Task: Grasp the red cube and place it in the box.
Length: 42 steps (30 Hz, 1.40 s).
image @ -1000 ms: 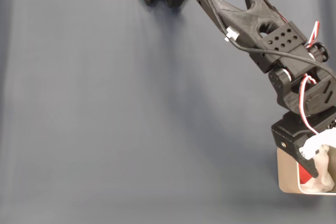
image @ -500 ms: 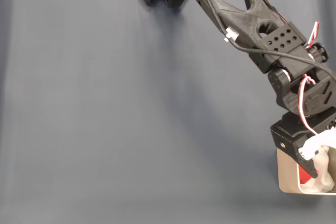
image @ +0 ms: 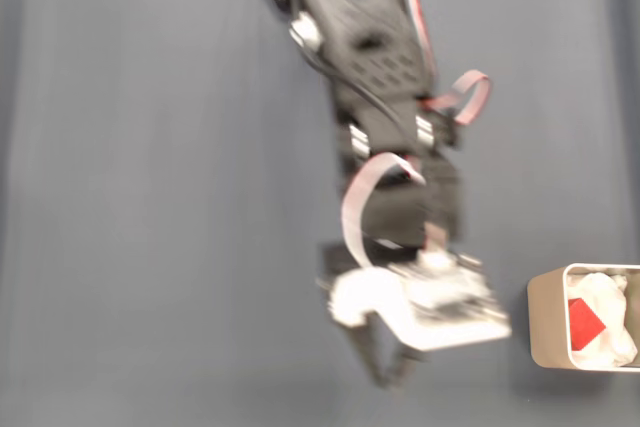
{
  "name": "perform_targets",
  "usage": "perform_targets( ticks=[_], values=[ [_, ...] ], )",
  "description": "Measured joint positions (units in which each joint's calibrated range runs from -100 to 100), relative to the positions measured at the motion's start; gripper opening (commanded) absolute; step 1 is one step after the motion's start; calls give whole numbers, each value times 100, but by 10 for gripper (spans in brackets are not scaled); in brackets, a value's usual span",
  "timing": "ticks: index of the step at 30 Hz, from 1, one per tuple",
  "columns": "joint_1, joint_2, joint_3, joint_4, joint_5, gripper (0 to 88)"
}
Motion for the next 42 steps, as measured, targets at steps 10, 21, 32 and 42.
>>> perform_targets(
  ticks=[10,21,32,42],
  values=[
    [460,-4533,4539,-24,-151,0],
    [460,-9092,9476,119,-205,0],
    [475,-10994,11438,2371,-371,0],
    [475,-11055,11573,3500,-352,0]
  ],
)
